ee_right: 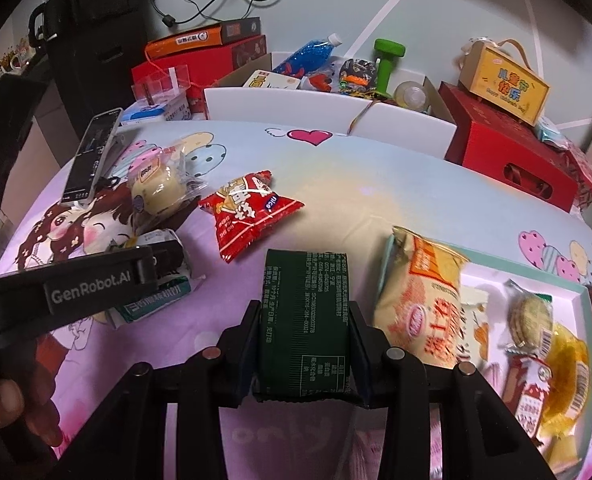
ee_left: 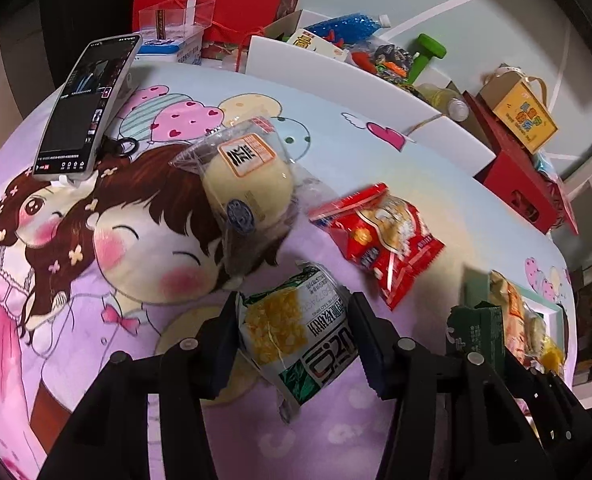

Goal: Organize snacks
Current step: 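Carry the corn bag with the left tool while the right tool carries the green pack over the tray, then release the corn bag into the tray with the left tool while the right tool releases the green pack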

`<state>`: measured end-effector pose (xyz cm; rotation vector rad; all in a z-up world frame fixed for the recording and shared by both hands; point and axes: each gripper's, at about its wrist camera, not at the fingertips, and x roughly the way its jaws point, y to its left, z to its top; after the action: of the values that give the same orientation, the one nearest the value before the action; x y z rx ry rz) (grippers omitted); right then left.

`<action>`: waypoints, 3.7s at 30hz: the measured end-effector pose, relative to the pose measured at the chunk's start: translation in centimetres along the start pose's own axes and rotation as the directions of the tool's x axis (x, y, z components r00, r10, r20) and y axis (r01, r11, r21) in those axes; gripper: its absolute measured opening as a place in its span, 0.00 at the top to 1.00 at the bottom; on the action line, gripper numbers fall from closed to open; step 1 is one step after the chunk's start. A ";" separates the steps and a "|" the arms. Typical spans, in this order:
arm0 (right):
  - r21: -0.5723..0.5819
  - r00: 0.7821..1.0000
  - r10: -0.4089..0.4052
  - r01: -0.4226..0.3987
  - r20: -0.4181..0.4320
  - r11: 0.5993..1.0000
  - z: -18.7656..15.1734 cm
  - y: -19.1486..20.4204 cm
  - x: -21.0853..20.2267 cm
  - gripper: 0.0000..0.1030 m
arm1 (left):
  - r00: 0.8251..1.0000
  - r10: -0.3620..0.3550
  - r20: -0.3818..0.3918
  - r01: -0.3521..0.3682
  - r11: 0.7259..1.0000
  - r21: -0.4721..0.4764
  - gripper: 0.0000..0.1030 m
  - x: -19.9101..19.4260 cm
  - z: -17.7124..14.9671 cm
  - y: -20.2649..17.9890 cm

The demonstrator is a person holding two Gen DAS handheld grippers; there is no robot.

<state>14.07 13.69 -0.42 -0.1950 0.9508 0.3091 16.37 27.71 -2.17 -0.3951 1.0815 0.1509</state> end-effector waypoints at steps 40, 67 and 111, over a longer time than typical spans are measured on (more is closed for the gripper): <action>0.276 0.993 -0.113 0.098 0.039 0.956 -4.6 -12.0 -7.5 0.59 | 0.991 -0.087 0.106 0.060 0.969 0.241 0.47 -7.5 -4.4 -9.0; 0.424 0.979 -0.199 0.202 -0.052 0.883 -9.1 -18.6 -9.9 0.59 | 0.987 -0.149 -0.060 0.159 0.840 0.519 0.47 -5.1 -11.0 -20.4; 0.414 0.972 -0.217 0.236 -0.094 0.879 -9.1 -19.1 -7.3 0.16 | 0.999 -0.011 0.044 -0.005 0.932 0.362 0.08 -4.2 -8.0 -15.5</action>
<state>9.66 -8.26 0.94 0.0880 1.0059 -0.1238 12.55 10.66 1.99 -0.0599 1.0378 -0.0440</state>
